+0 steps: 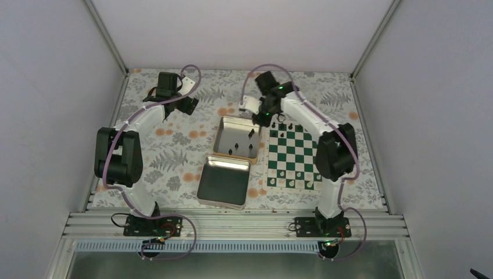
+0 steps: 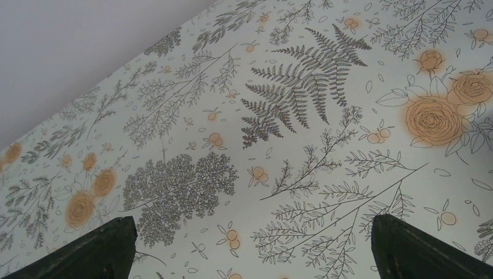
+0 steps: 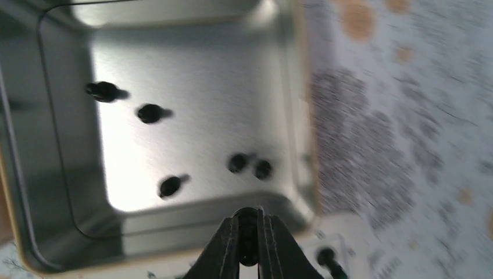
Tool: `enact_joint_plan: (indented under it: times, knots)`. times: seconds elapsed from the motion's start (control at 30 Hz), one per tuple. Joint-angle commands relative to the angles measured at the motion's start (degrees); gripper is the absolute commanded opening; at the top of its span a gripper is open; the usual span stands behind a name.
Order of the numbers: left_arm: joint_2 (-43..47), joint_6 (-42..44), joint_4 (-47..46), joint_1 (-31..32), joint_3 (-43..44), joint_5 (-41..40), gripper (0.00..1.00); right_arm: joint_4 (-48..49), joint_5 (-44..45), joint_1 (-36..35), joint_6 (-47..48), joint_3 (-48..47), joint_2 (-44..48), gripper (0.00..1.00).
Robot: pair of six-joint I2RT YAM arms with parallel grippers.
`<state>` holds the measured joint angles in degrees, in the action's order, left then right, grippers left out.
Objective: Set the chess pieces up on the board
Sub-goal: Pick up the chess piece from the storage box, then place the chess piece on the chessboard.
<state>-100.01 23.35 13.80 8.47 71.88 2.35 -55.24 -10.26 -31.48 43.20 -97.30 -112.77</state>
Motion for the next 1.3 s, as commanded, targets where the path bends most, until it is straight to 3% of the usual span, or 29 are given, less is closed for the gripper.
enact_joint_plan:
  times: [0.0, 0.2, 0.4, 1.27]
  knots:
    - [1.25, -0.20, -0.72, -0.13, 0.50, 0.46, 1.00, -1.60, -0.64, 8.82, -1.02, -0.37, 5.00, 0.07]
    - [0.98, -0.24, -0.84, -0.05, 0.72, 0.50, 1.00, 0.76, -1.93, 18.09, -0.83, 7.53, 9.46, 0.07]
    - [0.56, -0.33, -0.39, 0.24, 1.32, 0.65, 1.00, 3.83, -3.12, 22.23, -1.19, 14.31, 9.82, 0.07]
    - [-0.28, -0.16, -0.40, 0.85, 1.26, 0.11, 1.00, 9.65, -4.29, 25.67, -0.28, 19.11, 0.35, 0.08]
